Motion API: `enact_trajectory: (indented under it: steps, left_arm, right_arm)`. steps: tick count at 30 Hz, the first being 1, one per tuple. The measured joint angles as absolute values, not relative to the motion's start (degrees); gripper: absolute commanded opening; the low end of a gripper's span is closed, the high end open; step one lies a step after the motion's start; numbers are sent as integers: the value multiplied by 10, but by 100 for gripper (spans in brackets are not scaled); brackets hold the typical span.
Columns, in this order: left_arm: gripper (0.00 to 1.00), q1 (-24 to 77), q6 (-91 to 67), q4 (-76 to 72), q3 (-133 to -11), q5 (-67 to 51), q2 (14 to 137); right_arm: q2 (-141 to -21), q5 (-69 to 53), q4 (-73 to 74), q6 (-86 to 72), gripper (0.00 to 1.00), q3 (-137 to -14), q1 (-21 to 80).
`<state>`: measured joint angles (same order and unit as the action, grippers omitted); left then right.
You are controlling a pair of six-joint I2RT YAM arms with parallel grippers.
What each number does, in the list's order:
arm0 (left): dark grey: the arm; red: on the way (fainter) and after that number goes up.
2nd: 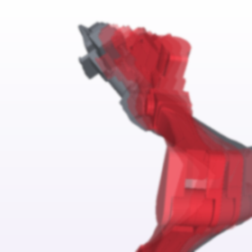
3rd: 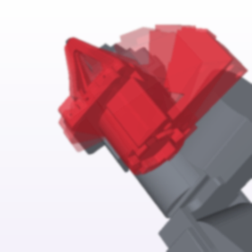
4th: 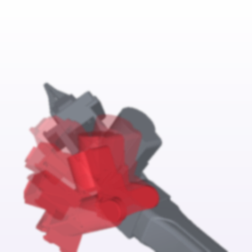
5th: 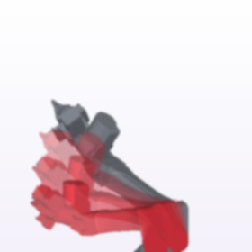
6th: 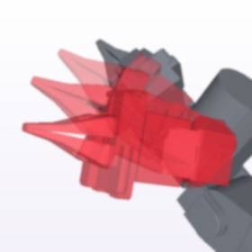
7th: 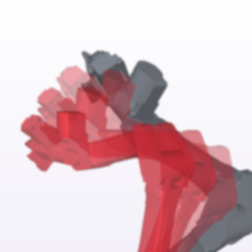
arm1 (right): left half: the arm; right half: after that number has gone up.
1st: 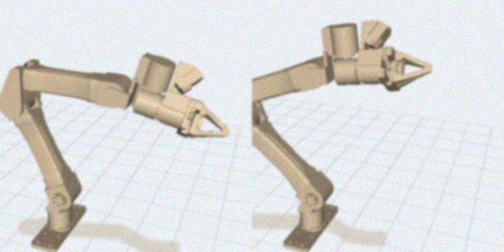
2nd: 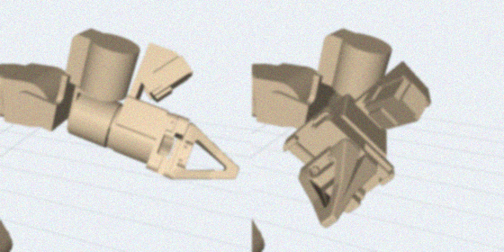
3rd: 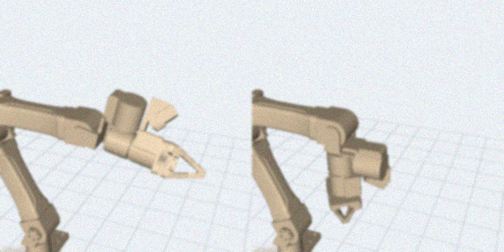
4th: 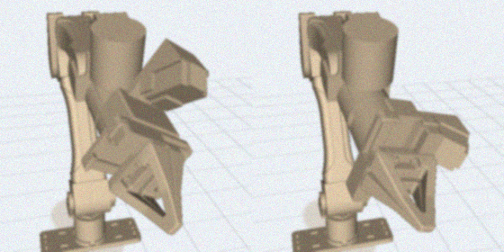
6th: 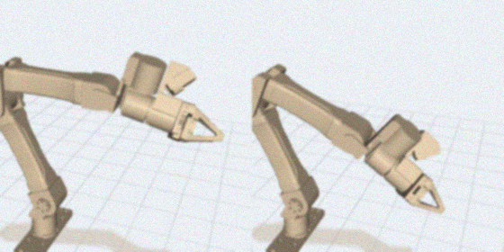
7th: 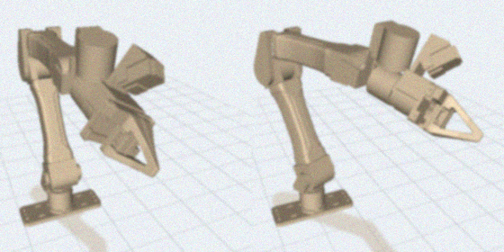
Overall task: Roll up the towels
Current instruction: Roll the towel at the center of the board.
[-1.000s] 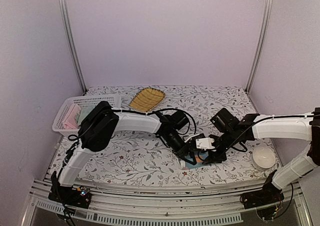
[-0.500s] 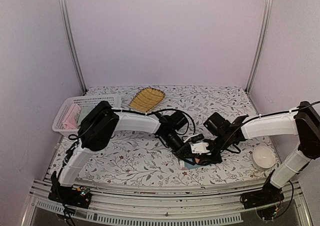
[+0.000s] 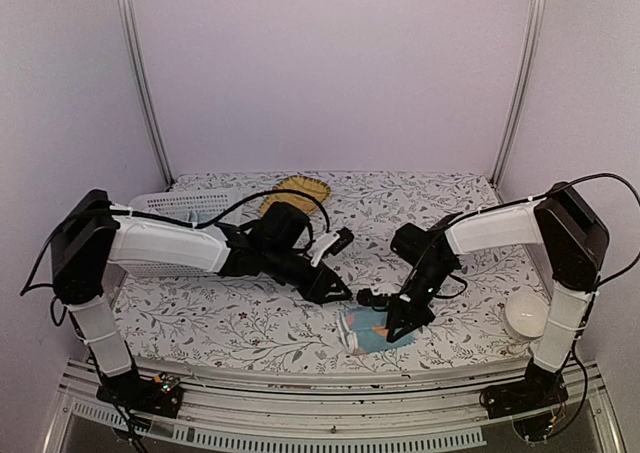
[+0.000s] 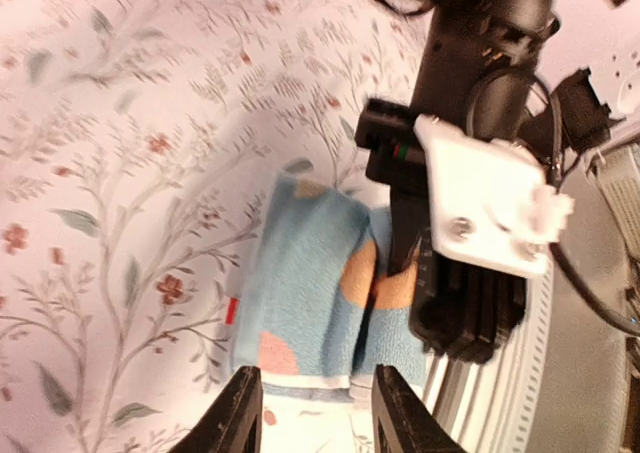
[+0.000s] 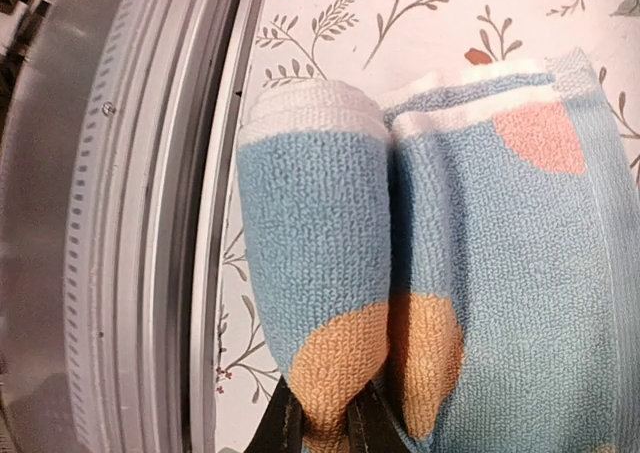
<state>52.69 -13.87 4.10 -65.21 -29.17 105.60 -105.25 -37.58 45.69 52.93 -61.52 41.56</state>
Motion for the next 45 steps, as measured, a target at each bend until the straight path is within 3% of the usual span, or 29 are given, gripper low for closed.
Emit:
enact_trajectory:
  steps: [6,10,17,29,31,37,45]
  left_arm:
    - [40,575,-107,-114,-476,-115,884]
    - [40,657,-44,-151,-437,-26,846]
    - [42,736,80,-81,-546,46,956]
    - [42,748,201,62,-755,109,1191]
    - [37,750,209,81,-770,118,1194]
    - [27,754,221,99,-783,138,1200]
    - [22,754,223,98,-783,136,1200]
  right_arm:
    - [-1172,-465,579,536,4,-717,367]
    - [-1229,-485,649,530,4,-775,361]
    - [-1269,-490,706,516,5,-824,359]
    - [-1273,-477,717,500,8,-835,360]
    - [-1273,-477,717,500,11,-835,360]
    - [-1269,-479,722,501,32,-836,359]
    - [-1248,-496,754,542,40,-884,344]
